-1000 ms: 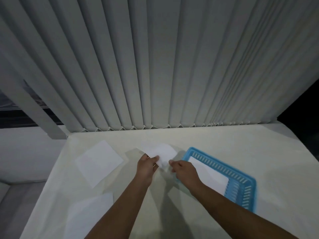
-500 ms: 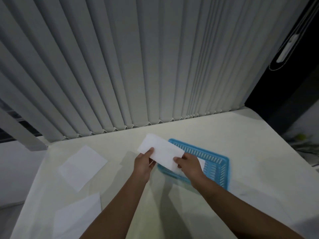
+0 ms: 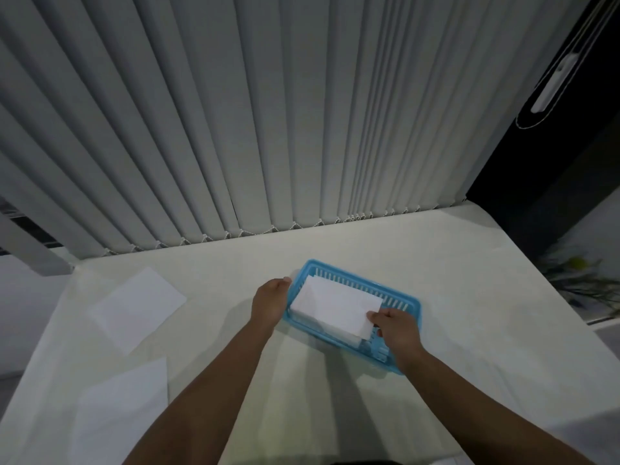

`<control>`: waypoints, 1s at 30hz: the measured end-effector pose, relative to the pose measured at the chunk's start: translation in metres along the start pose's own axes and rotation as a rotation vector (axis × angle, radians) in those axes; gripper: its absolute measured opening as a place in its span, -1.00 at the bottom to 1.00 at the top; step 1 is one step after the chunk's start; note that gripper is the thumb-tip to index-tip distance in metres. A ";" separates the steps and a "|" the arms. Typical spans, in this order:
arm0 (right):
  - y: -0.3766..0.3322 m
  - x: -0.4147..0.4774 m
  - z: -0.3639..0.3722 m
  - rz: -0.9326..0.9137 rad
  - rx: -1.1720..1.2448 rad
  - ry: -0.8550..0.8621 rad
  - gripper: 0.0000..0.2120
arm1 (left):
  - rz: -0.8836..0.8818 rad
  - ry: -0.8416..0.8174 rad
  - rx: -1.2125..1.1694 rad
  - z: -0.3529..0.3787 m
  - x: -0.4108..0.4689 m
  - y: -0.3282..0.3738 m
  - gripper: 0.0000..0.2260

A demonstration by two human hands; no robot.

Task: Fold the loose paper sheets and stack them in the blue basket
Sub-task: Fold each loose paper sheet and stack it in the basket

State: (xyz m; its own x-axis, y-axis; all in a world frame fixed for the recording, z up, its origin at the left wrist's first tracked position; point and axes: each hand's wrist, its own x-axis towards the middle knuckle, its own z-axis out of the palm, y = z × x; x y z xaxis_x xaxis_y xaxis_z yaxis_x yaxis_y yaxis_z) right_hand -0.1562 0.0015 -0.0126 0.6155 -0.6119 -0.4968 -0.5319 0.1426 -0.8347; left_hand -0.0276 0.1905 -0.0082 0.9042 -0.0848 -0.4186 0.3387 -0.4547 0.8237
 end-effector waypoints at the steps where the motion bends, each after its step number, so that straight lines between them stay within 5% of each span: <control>1: 0.004 0.001 -0.003 0.005 -0.030 0.004 -0.82 | -0.031 -0.038 0.096 0.001 0.003 -0.003 -0.65; 6: 0.011 0.008 -0.008 0.030 -0.046 0.013 -0.84 | -0.138 -0.038 0.382 0.008 0.014 -0.005 -0.64; 30: 0.004 0.014 0.011 0.034 -0.006 -0.001 -0.84 | -0.186 -0.143 0.202 0.014 0.012 -0.006 -0.65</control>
State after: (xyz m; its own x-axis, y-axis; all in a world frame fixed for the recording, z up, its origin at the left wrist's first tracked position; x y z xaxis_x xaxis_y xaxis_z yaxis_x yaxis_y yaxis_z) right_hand -0.1438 0.0022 -0.0254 0.5978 -0.6057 -0.5251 -0.5558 0.1589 -0.8160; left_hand -0.0223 0.1804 -0.0238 0.7810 -0.1007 -0.6163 0.4236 -0.6397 0.6413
